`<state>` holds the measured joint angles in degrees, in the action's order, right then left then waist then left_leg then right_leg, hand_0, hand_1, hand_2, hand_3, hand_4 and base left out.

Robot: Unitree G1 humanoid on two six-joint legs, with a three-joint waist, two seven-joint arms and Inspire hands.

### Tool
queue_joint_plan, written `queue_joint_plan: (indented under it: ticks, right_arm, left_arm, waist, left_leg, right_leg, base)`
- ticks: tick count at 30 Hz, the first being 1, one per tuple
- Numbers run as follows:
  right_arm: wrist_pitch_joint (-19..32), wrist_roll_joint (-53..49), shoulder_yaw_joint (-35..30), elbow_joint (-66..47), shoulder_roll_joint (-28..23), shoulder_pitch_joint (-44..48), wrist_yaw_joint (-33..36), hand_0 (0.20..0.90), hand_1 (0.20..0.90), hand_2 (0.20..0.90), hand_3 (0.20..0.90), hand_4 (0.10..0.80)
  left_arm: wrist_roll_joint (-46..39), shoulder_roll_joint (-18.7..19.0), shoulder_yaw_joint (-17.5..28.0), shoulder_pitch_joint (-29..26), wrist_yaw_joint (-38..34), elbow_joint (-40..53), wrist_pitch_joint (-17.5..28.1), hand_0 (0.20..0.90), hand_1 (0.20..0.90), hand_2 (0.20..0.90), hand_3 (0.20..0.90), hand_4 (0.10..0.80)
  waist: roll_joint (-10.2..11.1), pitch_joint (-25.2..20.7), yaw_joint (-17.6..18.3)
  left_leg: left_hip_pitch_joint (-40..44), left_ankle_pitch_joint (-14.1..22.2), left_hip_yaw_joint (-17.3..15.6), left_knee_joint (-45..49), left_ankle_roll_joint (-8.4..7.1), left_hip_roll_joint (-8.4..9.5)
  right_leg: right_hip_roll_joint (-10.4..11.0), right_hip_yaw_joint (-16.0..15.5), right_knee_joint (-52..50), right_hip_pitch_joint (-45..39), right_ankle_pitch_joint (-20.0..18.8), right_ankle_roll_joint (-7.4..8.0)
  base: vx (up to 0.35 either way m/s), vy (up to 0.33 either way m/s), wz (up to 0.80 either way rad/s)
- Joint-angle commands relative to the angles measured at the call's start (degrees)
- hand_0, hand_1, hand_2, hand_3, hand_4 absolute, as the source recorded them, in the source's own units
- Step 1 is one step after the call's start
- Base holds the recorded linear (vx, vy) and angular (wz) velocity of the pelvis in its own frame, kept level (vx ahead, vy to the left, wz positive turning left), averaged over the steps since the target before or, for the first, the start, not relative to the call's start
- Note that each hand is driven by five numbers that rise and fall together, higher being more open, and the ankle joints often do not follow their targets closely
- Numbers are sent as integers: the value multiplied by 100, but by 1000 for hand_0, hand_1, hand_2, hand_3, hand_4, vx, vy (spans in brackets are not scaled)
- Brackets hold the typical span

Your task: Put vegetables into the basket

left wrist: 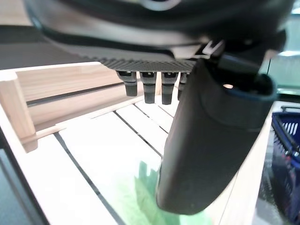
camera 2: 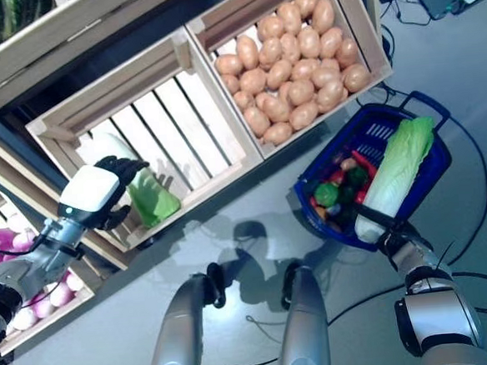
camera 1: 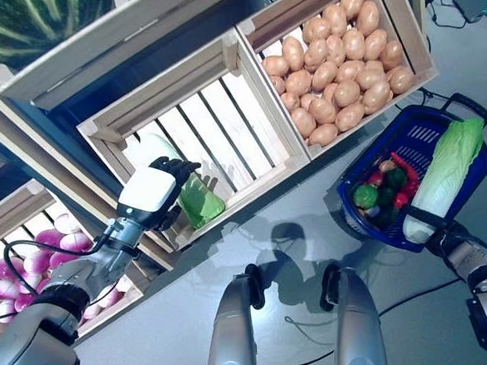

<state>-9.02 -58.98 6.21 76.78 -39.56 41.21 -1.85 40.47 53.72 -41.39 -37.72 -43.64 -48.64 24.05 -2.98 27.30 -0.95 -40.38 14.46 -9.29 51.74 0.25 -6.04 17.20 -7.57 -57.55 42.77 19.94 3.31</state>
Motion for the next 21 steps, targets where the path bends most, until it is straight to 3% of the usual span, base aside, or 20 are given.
queue_joint_plan:
  ticks: [1,3,4,12,21]
  right_arm:
    - [181,-224,111,271,-714,455,60,300,300,300,300,400]
    - [175,-189,225,359,-816,691,110,300,300,300,300,400]
    - [164,-122,291,398,-860,807,64,900,900,900,900,800]
    - [-198,100,969,518,-1108,1301,-835,900,900,900,900,800]
    - [-472,31,1354,532,-1436,1630,-883,900,900,900,900,800]
  left_arm:
    - [-145,149,251,-662,-664,-154,-171,900,900,900,900,800]
    - [-229,184,91,-869,-652,-180,-278,900,900,900,900,800]
    - [-281,221,1,-1003,-665,-201,-335,900,900,900,900,800]
    - [-509,517,-421,-1677,-381,-368,-655,900,900,900,900,800]
    - [-473,878,-988,-2061,-23,-634,-586,900,900,900,900,800]
  waist:
    - [-220,-350,-6]
    - [-280,-333,19]
    - [-307,-298,33]
    - [-303,-251,-10]
    - [-224,-296,-13]
  left_leg:
    - [196,913,12,154,65,23]
    - [-100,1021,-1,476,59,-3]
    - [-247,1070,-3,645,57,-25]
    - [-1026,1284,117,1455,49,-24]
    - [-1451,1381,160,1887,27,-159]
  right_leg:
    - [-15,-122,-30,-184,251,-493]
    - [3,-1,-366,159,365,-531]
    - [16,46,-529,320,411,-552]
    - [110,130,-1305,1090,653,-605]
    - [107,74,-1635,1450,726,-615]
  base:
    - [-86,41,3]
    - [-95,33,5]
    - [-75,17,10]
    - [-65,0,8]
    - [-1,7,4]
